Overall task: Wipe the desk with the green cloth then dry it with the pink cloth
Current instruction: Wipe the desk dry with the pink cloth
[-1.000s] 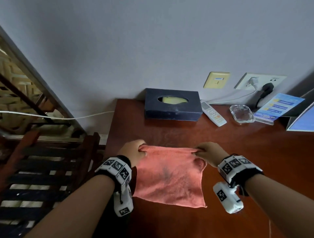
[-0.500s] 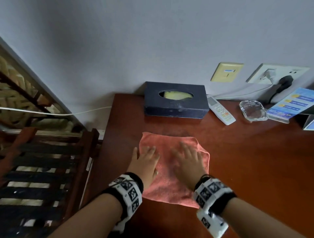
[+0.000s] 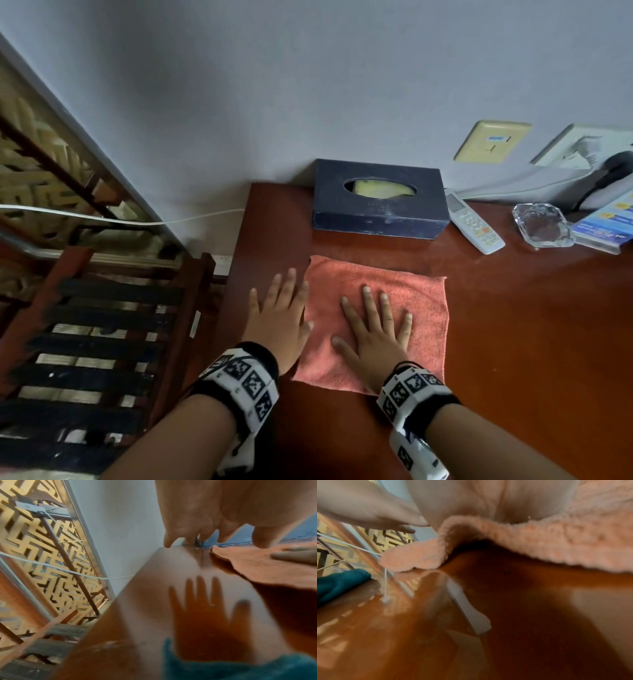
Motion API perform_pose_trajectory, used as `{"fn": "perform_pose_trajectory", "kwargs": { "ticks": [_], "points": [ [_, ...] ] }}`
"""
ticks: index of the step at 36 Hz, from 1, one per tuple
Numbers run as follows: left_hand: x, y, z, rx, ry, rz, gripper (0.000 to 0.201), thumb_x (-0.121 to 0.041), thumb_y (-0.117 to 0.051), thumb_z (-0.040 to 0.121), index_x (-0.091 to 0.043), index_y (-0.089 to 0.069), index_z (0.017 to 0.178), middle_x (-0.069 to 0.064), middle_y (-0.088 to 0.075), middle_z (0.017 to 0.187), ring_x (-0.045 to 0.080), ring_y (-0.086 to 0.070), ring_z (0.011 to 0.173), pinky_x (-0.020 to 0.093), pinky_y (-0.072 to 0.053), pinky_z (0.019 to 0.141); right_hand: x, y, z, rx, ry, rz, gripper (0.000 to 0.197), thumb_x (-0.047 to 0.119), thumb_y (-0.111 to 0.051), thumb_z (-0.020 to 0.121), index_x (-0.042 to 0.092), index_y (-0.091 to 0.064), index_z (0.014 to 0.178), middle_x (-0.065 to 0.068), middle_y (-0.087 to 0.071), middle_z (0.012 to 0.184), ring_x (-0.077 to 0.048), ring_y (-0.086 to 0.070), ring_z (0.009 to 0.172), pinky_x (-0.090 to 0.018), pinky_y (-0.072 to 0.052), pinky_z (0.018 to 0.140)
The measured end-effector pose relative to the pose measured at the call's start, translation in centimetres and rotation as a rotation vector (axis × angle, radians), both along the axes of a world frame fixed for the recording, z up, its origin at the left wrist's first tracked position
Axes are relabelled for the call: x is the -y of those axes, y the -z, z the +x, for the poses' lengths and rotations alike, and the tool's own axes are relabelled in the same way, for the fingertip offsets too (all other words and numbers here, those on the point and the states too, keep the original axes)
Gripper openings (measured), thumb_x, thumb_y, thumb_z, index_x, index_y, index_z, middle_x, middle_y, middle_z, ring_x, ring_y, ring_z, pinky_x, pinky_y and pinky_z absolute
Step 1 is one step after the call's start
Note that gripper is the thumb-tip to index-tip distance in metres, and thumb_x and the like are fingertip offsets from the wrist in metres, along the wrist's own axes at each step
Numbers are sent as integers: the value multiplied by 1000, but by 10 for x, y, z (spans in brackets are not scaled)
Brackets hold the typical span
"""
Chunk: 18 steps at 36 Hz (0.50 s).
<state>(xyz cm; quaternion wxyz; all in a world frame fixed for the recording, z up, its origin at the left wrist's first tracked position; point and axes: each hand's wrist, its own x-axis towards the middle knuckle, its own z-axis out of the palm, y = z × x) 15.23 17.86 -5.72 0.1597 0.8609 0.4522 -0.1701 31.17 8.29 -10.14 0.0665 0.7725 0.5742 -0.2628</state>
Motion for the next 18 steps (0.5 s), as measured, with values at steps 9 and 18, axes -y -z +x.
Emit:
{"fn": "perform_pose_trajectory", "kwargs": {
  "ticks": [9, 18],
  "points": [
    [3, 6, -35, -72, -23, -33, 74, -44, -36, 97, -23, 11, 150, 2, 23, 156, 21, 17, 144, 47, 1, 117, -45, -9, 16, -33, 184, -54, 71, 66, -25, 91, 49, 19, 144, 9, 38, 151, -22, 35, 139, -64, 17, 107],
    [7, 9, -34, -38, 16, -160, 82, -44, -46, 94, -25, 9, 150, -2, 20, 157, 18, 12, 145, 44, -3, 118, -66, -17, 31, -22, 31, 65, 79, 62, -44, 90, 47, 6, 148, 4, 34, 153, -22, 27, 143, -60, 10, 113]
  ]
}}
